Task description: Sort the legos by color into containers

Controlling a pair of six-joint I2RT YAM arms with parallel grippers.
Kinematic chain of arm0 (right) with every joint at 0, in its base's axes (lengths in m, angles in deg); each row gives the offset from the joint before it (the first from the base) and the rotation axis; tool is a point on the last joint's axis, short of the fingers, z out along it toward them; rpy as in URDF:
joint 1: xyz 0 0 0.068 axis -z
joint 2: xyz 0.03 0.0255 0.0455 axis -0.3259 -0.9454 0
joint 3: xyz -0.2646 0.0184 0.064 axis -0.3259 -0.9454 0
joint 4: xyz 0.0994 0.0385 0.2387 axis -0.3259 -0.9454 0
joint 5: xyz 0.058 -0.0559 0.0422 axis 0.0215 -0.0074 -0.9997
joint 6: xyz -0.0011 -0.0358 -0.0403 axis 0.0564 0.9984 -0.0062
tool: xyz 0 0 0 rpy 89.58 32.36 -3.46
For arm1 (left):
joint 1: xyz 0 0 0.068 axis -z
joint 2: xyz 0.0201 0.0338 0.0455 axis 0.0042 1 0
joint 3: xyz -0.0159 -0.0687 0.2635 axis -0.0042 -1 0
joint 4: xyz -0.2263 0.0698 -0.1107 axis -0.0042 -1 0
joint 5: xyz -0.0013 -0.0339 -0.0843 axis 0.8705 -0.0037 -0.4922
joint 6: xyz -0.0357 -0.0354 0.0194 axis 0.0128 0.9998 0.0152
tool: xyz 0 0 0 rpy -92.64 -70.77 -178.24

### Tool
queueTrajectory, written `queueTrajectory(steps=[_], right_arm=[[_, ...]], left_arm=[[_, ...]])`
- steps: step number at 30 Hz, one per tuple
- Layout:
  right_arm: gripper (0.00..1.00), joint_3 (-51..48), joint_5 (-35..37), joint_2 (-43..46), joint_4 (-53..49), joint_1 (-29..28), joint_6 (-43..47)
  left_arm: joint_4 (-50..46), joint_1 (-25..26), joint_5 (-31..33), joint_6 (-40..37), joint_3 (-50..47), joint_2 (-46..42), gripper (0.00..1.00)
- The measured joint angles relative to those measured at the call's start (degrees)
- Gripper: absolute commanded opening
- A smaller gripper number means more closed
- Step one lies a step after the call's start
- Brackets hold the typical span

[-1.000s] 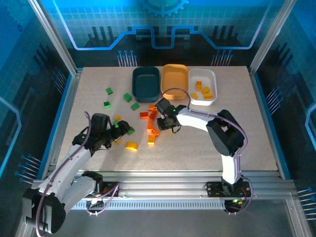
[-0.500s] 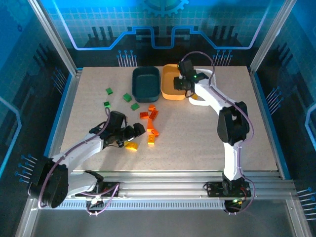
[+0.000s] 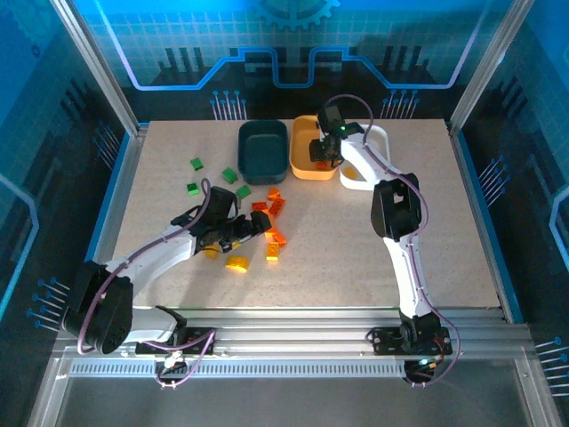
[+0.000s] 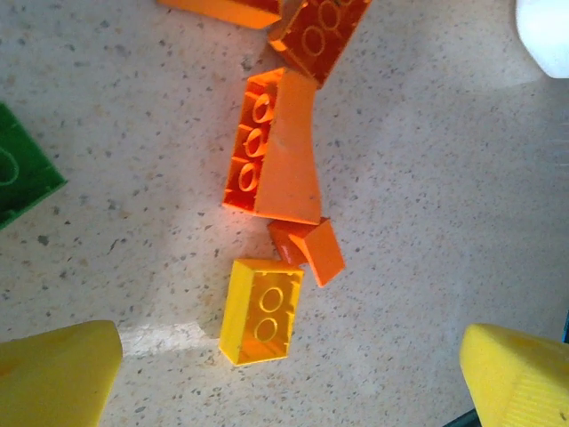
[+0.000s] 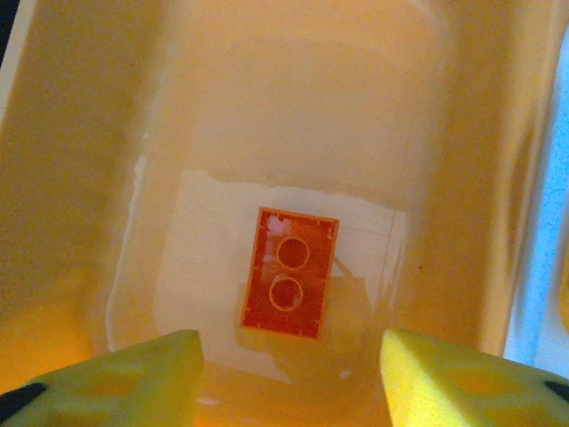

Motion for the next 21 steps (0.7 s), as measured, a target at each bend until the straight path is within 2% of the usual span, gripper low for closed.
queueTrajectory(steps=[3,7,9,12,17,21], right_arm=[[0.57,-5.4,0.04,4.17,0.98,-0.48,0.24],[0.56,-22.29,0.0,17.73,5.11,-2.91,0.02],[0.55,-32.39,-0.28,26.67,8.2,-6.19,-0.55],[0.53,-42.38,-1.57,35.17,12.13,-13.0,-1.79],[0.52,-51.6,-4.2,36.76,16.26,-22.86,-3.72],[0.53,-53.53,-5.29,33.73,16.55,-26.1,-4.44]], left_arm=[[-0.57,0.0,0.07,-0.04,1.05,-0.02,0.99],[-2.19,0.0,1.18,0.0,1.2,-1.55,0.99],[-3.13,-0.04,2.54,0.15,0.94,-3.54,0.99],[-4.02,-1.11,4.24,0.76,-0.83,-7.52,0.99],[-5.46,-5.25,5.6,3.3,-7.37,-13.9,0.99],[-7.32,-6.03,6.36,4.83,-12.15,-19.34,0.99]])
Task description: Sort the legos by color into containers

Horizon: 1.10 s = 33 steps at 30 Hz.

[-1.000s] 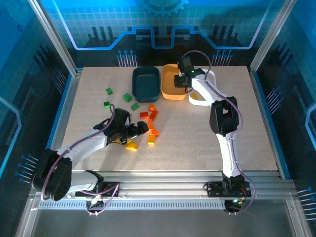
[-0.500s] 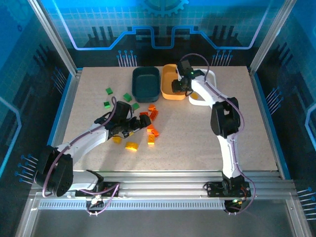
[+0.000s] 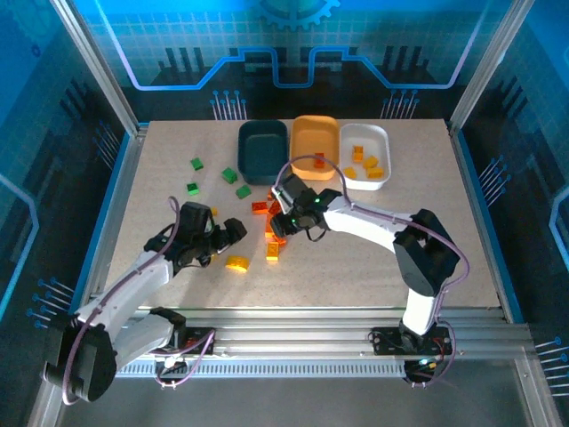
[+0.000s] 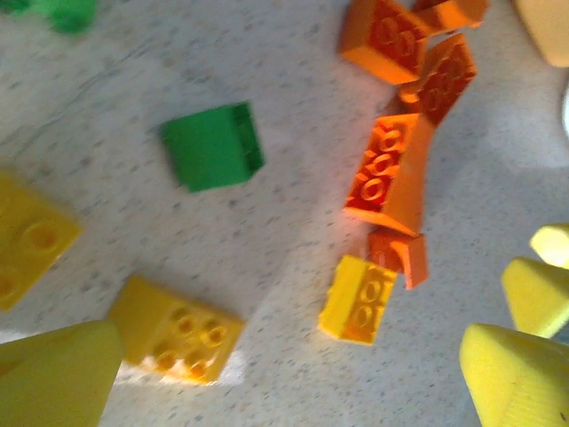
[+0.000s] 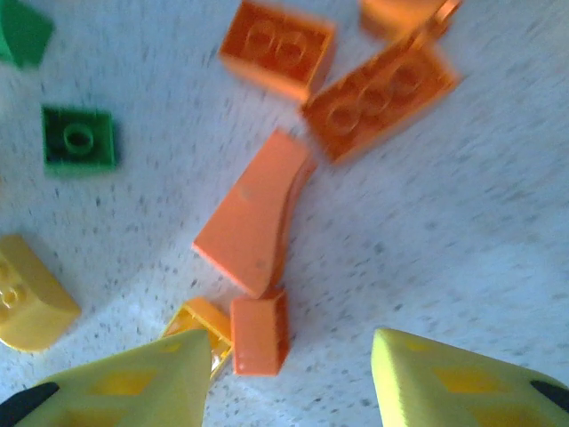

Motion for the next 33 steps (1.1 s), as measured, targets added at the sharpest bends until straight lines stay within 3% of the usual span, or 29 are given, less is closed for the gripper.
queueTrajectory(steps=[9,22,29,33], right_arm=[[0.47,-0.07,-0.68,-5.64,0.94,-0.76,-0.98],[0.31,-0.83,1.07,-6.4,1.38,-0.76,-2.71],[0.3,-3.21,4.37,-2.03,0.79,-0.09,-2.62],[0.3,-2.45,6.54,2.67,-0.33,3.34,-1.73]], left_arm=[[-3.19,-0.02,1.22,1.03,-2.49,-8.17,0.99],[-4.39,-0.28,1.95,0.35,-2.49,-8.13,0.99],[-4.15,-0.28,1.92,-0.31,-2.49,-6.4,0.99],[-3.39,-0.28,1.88,-0.55,-2.49,-4.7,0.99]])
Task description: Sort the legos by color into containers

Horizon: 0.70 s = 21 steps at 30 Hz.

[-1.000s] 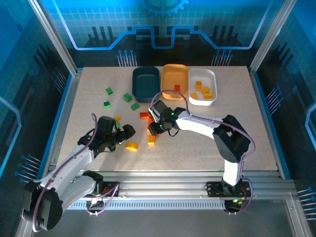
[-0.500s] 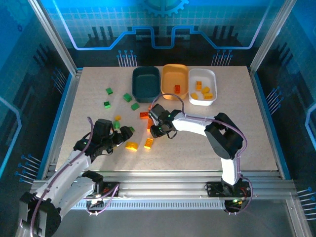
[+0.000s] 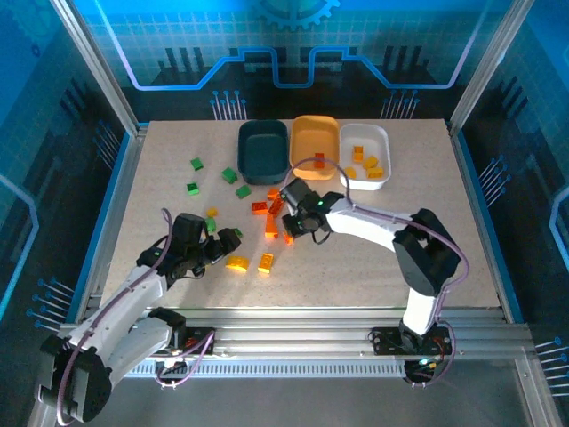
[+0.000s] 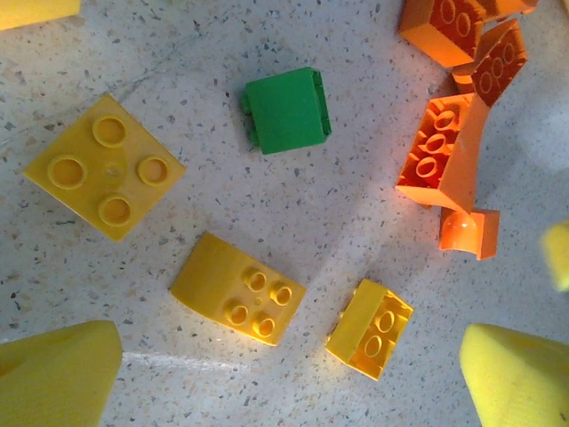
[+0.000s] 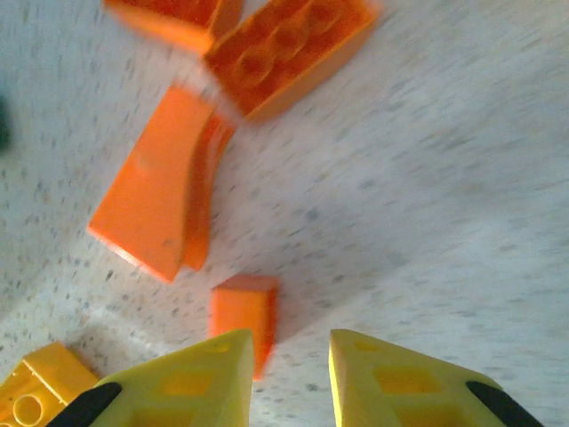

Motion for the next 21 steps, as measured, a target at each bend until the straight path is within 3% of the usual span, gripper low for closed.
queueTrajectory(steps=[4,8,11,15,19,21], right_arm=[[0.29,5.79,2.19,-0.52,-1.25,7.26,1.46],[0.29,15.56,2.43,-6.43,-1.49,15.89,2.34],[0.32,22.34,1.6,-11.72,-2.25,19.06,2.73],[0.42,20.83,-0.33,-11.98,-1.99,17.2,3.96],[0.6,11.41,-3.65,-7.48,-0.94,10.54,4.24],[0.65,5.79,-4.94,-4.31,-0.57,6.43,4.33]], left_arm=[[1.25,0.0,-0.59,-0.13,0.0,2.78,0.99],[2.25,0.0,-2.1,-0.63,0.85,6.67,0.99],[2.36,0.0,-3.06,-1.46,2.49,9.55,0.99],[3.39,0.0,-3.69,-2.16,4.24,12.09,0.99],[4.68,0.0,-4.35,-2.93,4.87,14.21,0.99],[4.87,0.0,-4.52,-3.1,5.57,15.26,0.99]])
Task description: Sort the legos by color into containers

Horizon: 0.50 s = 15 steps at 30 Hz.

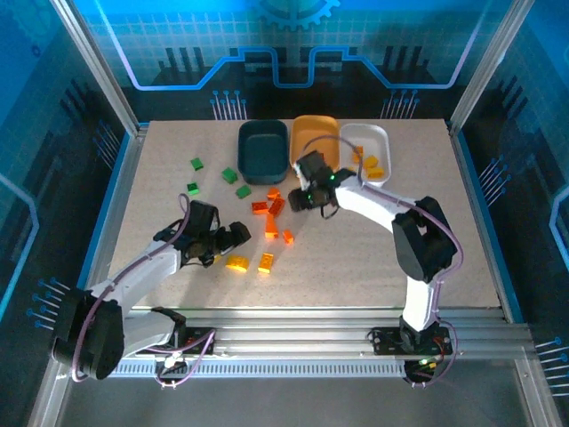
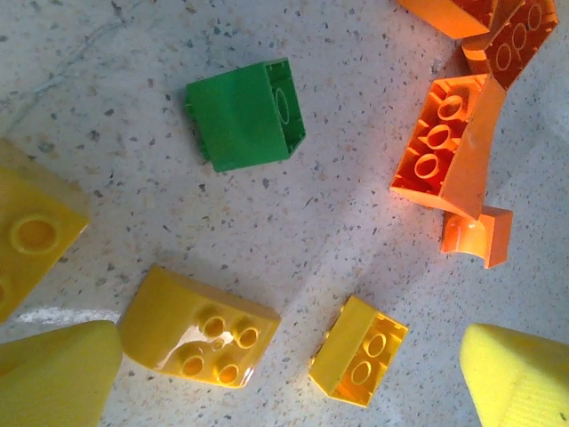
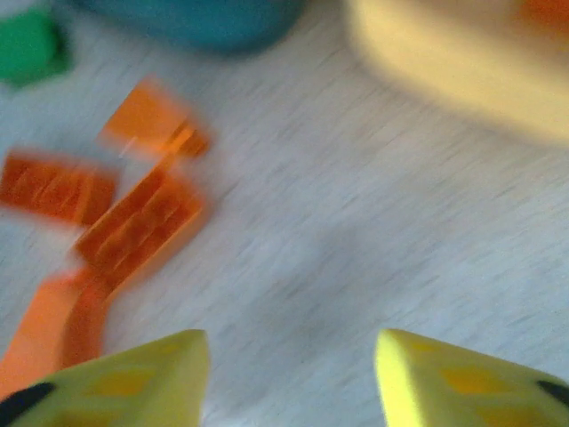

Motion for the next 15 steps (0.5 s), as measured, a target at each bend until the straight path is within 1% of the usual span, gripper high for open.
queueTrajectory(steps=[3,5,8,15], right_arm=[[0.67,-4.81,-0.98,3.08,-0.5,-5.44,-0.57],[0.67,-5.75,-0.98,3.48,-0.66,-7.67,-0.63],[0.65,-6.01,-1.05,2.99,-0.66,-8.81,-0.76],[0.51,-5.73,-0.81,-2.69,-0.31,-8.83,-0.98]], left_arm=[[0.24,0.0,-0.02,-0.13,1.14,0.48,0.99],[0.42,0.0,-0.07,-0.11,1.84,0.48,0.99],[0.79,0.0,-0.48,-0.09,2.14,0.44,0.99],[0.39,0.0,-0.66,0.0,1.14,-3.41,0.99]])
